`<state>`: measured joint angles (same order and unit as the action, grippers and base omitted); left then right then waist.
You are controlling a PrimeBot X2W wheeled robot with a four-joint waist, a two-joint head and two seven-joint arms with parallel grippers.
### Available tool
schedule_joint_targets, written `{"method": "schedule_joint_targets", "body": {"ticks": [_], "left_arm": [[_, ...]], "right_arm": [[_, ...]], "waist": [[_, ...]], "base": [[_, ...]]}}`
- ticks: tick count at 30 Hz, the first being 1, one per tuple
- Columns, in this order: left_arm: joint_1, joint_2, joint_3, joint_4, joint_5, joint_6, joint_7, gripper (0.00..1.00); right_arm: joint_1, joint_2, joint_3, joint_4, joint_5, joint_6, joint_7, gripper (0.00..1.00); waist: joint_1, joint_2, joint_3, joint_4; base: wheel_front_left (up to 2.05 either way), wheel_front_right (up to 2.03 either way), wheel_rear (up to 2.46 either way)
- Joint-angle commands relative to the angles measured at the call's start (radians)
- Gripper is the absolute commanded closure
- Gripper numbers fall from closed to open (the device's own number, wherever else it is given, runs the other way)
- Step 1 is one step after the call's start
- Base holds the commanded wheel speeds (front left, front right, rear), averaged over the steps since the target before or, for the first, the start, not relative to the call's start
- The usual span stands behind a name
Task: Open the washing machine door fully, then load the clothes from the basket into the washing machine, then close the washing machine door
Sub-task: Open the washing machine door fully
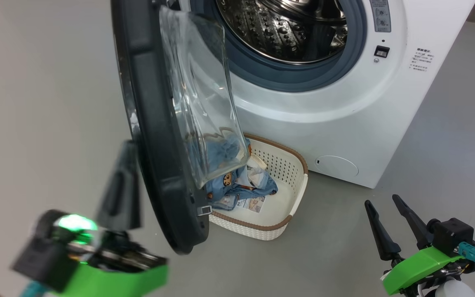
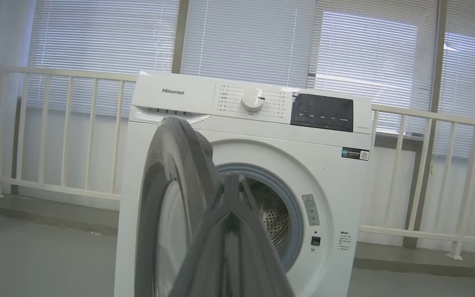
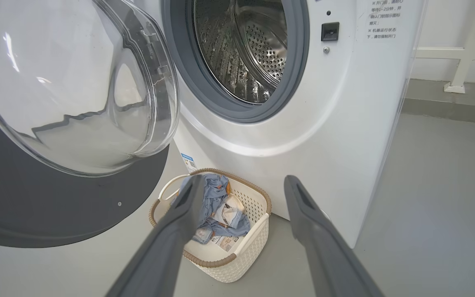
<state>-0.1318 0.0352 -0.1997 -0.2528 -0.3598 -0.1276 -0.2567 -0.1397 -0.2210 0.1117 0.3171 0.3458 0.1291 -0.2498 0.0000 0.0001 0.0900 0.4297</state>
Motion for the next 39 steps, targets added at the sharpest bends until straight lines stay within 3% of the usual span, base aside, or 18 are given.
{"method": "schedule_joint_targets", "body": {"ticks": [1, 6, 13, 23, 39], "left_arm": [[-0.015, 0.016, -0.01, -0.034, -0.003, -0.003, -0.005, 1.0], [0.018, 0.037, -0.169, 0.02, 0.004, -0.003, -0.005, 1.0], [0.041, 0.027, -0.219, 0.161, -0.026, -0.003, -0.005, 1.0], [0.013, 0.022, -0.207, 0.334, -0.034, -0.003, -0.005, 1.0], [-0.012, 0.023, -0.112, 0.433, -0.028, -0.003, -0.005, 1.0]], "right_arm": [[-0.004, -0.009, 0.016, -0.027, 0.005, 0.002, -0.012, 0.0], [-0.011, -0.009, 0.019, -0.033, 0.007, 0.002, -0.012, 0.0], [-0.012, -0.011, 0.028, -0.037, 0.002, 0.002, -0.012, 0.0], [-0.013, -0.013, 0.032, -0.037, 0.002, 0.002, -0.012, 0.0], [-0.003, -0.008, 0.023, -0.047, -0.002, 0.002, -0.012, 0.0]], "waist": [[0.0, -0.0001, 0.001, -0.001], [0.0, -0.0001, 0.003, -0.003], [0.0, -0.0001, 0.003, -0.008], [0.0, -0.0001, 0.003, -0.018], [0.0, -0.0001, -0.006, -0.015]], "base": [[0.0, 0.0, 0.0], [0.0, 0.0, 0.0], [0.0, 0.0, 0.0], [0.0, 0.0, 0.0], [0.0, 0.0, 0.0]]}}
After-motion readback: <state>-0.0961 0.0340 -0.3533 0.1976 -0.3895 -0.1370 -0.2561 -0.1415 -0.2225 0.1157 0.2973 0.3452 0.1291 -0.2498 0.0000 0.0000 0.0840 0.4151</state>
